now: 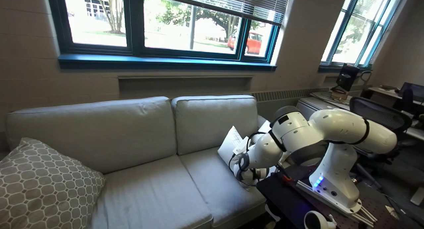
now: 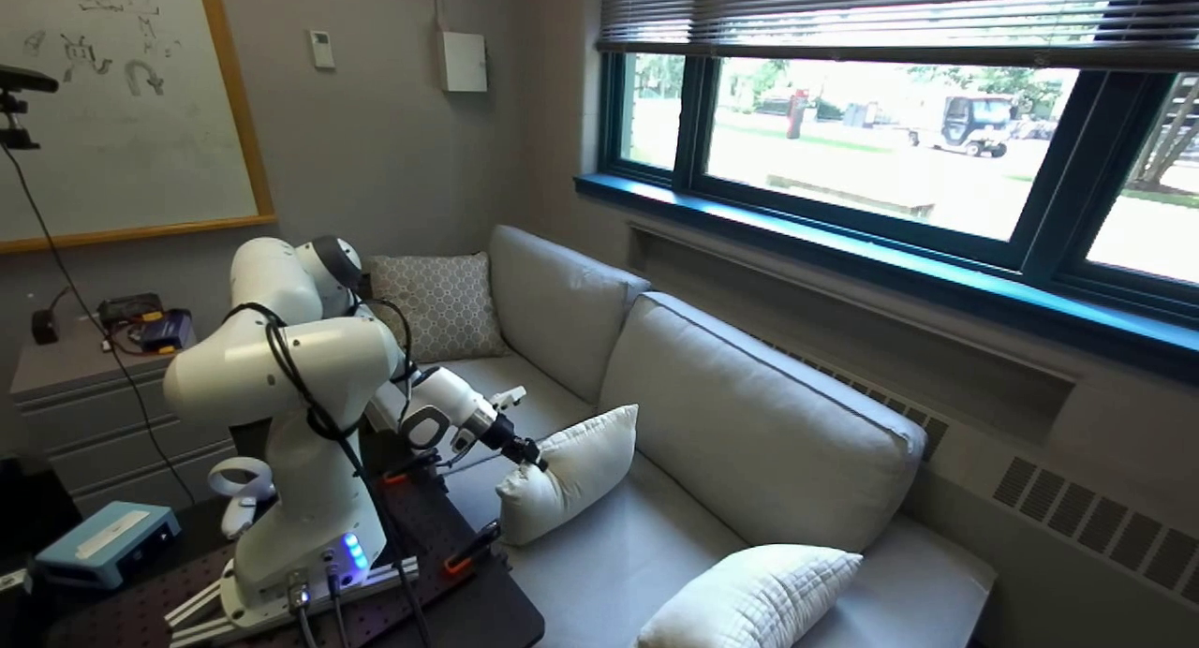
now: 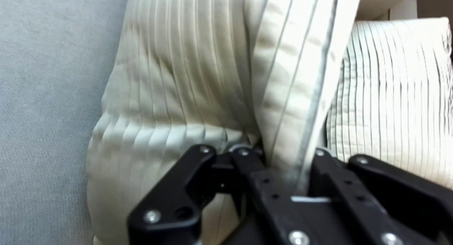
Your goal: Pick up the pillow and lean it against the handle of the couch, pick up the second pillow and lean it against the first pillow
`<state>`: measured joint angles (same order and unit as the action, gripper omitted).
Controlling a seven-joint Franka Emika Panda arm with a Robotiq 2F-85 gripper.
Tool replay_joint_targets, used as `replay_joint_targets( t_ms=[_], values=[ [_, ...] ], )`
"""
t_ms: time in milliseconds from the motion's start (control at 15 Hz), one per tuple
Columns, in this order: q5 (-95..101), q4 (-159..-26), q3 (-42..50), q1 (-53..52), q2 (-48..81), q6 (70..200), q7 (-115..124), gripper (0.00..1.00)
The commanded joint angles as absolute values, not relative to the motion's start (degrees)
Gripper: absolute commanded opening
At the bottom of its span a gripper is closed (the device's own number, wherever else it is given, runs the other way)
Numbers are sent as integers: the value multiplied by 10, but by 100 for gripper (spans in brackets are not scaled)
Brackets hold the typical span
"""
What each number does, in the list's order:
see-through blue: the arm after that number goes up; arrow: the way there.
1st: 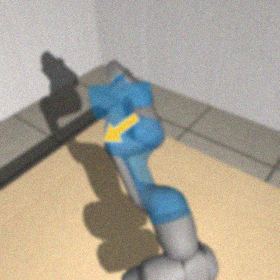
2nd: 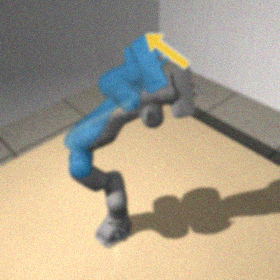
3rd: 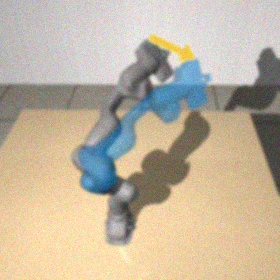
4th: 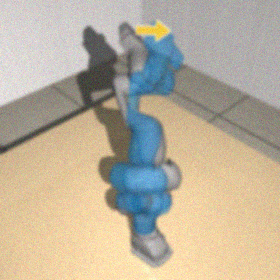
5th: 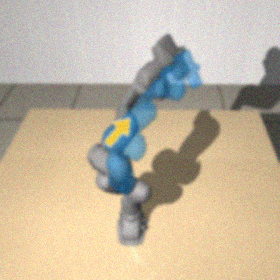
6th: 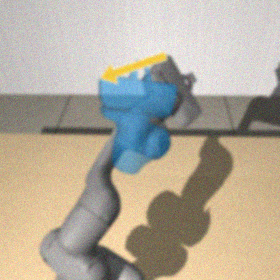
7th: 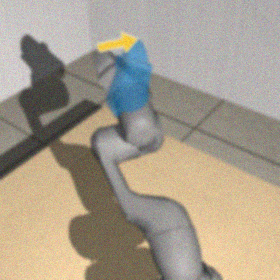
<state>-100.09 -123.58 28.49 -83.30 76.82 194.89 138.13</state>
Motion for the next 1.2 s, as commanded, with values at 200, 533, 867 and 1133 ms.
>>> replay_joint_targets(
  t_ms=[200,533,867,1133],
  values=[
    [-1228,-1317,380,-1028,849,1737,1370,7],
    [-1484,-1421,391,-1095,858,1657,1179,7],
    [-1501,-1467,483,-1085,851,1561,1041,7],
    [-1491,-1413,561,-1011,850,1518,910,7]
  ],
)
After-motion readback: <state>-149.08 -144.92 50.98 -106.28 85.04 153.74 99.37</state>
